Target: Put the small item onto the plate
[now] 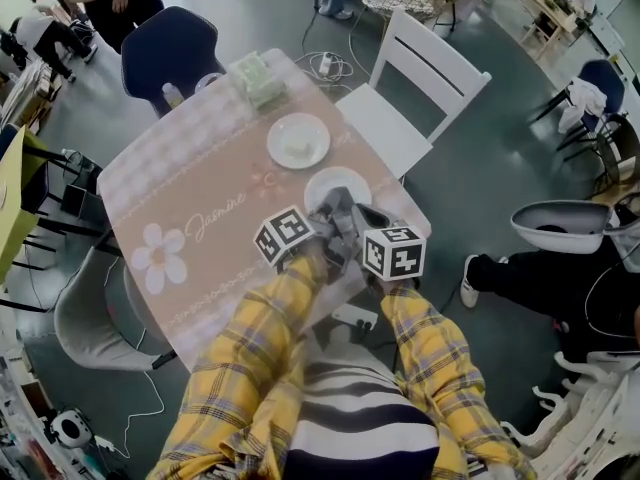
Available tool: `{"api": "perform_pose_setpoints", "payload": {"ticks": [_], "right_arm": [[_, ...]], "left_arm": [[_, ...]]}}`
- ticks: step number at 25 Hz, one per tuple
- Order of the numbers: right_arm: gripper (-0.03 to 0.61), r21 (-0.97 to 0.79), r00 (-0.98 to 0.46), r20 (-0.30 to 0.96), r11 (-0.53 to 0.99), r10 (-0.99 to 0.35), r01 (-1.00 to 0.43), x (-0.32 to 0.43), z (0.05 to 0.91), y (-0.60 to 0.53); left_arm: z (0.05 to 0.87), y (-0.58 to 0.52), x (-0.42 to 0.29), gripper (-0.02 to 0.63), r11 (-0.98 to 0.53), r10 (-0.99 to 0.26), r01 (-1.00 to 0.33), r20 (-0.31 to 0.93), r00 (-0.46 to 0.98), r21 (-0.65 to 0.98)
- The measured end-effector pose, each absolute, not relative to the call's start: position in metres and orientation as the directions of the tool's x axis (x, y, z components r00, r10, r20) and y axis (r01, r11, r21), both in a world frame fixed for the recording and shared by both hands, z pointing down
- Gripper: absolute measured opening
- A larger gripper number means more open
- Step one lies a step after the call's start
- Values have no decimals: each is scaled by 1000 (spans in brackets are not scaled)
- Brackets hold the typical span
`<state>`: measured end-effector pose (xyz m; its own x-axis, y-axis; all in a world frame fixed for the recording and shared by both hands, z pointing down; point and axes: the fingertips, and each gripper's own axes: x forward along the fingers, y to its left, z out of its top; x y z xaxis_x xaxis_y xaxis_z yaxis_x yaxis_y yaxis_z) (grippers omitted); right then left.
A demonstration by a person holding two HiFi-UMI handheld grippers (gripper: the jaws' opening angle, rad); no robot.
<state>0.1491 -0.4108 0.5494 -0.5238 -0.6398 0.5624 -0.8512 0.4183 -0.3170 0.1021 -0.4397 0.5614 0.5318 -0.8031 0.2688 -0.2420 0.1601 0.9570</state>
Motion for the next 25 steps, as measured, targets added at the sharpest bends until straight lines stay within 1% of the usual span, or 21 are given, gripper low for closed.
{"api": "perform_pose_setpoints", "payload": {"ticks": [2,4,5,8,10,13,15,16,19,21,22,24,25], "right_arm": [[-3,-316,-522,560,416,-644,-853,150,549,-410],[-3,-314,-520,557,416,-647,-853,150,547,-409],[-3,-312,-520,556,417,-648,-854,150,547,-408],[-3,-309,-517,555,415,-652,-856,151,545,-405],[-3,-309,-514,553,411,-656,-858,152,546,-403],[-3,-313,-514,551,407,-658,-858,150,547,-399],[-3,-309,-514,553,412,-655,-857,147,548,-397],[-3,-307,-513,556,412,-653,-858,147,549,-396],[-3,-309,-507,564,402,-652,-862,147,553,-394],[-3,-312,-504,562,396,-656,-864,145,552,-394],[-3,-311,-502,561,395,-658,-865,144,551,-394],[-3,-307,-500,559,394,-661,-866,143,551,-394],[-3,-306,-499,558,395,-663,-866,142,550,-393]], "left_arm": [[560,-441,104,77,149,-794,-271,279,540,951],[559,-441,107,109,134,-778,-313,295,554,940],[558,-440,107,124,125,-768,-343,310,560,931],[559,-436,107,131,91,-735,-450,365,572,889],[560,-432,107,154,47,-707,-528,402,582,848],[564,-424,106,156,-80,-663,-677,469,584,731],[564,-422,106,178,-162,-645,-743,500,577,649],[563,-421,107,180,-200,-638,-760,506,580,619],[563,-419,109,221,-307,-618,-803,534,577,511],[564,-417,103,240,-367,-616,-841,573,540,398],[566,-416,101,270,-400,-615,-853,592,520,334],[572,-413,99,281,-457,-616,-858,613,495,233],[572,-412,98,293,-473,-619,-856,611,493,211]]}}
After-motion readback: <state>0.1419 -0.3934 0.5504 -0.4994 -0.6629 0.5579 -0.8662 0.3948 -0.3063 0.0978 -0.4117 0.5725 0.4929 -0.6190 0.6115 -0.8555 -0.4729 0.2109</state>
